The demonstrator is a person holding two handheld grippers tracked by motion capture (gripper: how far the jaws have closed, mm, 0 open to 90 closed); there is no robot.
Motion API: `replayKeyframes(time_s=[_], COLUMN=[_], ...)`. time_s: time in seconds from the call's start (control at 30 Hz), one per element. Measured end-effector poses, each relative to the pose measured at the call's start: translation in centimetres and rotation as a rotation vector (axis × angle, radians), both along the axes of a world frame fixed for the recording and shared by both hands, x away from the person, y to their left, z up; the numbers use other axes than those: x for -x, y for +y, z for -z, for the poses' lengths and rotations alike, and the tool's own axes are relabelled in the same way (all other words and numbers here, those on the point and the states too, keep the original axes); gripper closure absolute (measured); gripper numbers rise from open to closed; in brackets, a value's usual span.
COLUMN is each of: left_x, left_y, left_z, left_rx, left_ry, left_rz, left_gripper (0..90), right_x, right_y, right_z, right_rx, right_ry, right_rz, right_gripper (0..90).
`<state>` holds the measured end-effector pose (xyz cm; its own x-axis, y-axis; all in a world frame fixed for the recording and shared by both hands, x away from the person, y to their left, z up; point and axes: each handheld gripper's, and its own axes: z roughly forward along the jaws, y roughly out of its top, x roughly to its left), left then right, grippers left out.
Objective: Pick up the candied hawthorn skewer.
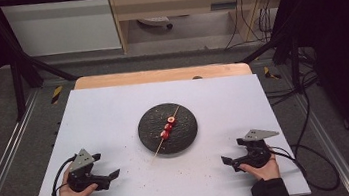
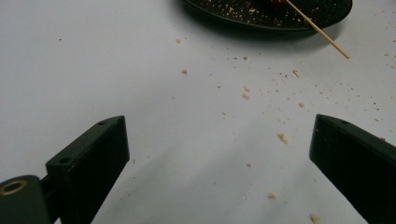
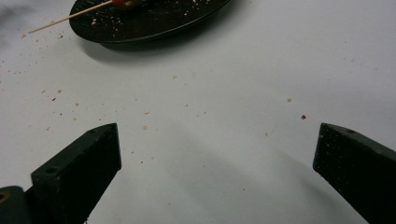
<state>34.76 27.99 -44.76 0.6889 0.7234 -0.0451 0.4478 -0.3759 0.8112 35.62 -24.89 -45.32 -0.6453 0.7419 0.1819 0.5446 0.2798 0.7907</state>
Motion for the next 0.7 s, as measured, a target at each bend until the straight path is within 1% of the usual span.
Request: replayKeyframes(time_s=[0.13, 0.2, 0.23, 0.33, 0.47, 0.63, 0.7], left_x=[0.0, 0.1, 0.1, 0.1, 0.1, 0.1, 0.0], left_y=[-0.3, -0.4, -0.5, -0.7, -0.9, -1.5, -1.7], left_z=[-0.1, -0.1, -0.1, -0.2, -0.4, -0.6, -0.7], left_rx=[-0.005, 0.000, 0.000, -0.004, 0.004, 0.001, 0.003], left_ry=[0.003, 0.006, 0.007, 0.008, 0.010, 0.016, 0.018], left_rz=[0.004, 0.007, 0.008, 0.012, 0.022, 0.007, 0.011], left_gripper=[4.4, 4.2, 3.9, 3.4, 2.6, 2.6, 2.6], right_x=[0.0, 0.0, 0.0, 0.0, 0.0, 0.0, -0.1], right_y=[-0.1, -0.1, -0.1, 0.0, -0.1, 0.0, 0.0], right_z=[-0.1, -0.1, -0.1, -0.1, -0.2, -0.1, -0.1], right_rx=[0.002, 0.001, -0.009, -0.011, -0.012, -0.011, -0.010], right_ry=[-0.002, -0.001, 0.002, 0.003, 0.005, 0.007, 0.006], right_rz=[0.001, 0.002, -0.001, 0.000, -0.001, -0.001, -0.002], right_gripper=[1.5, 1.4, 1.5, 1.5, 1.5, 1.5, 1.4])
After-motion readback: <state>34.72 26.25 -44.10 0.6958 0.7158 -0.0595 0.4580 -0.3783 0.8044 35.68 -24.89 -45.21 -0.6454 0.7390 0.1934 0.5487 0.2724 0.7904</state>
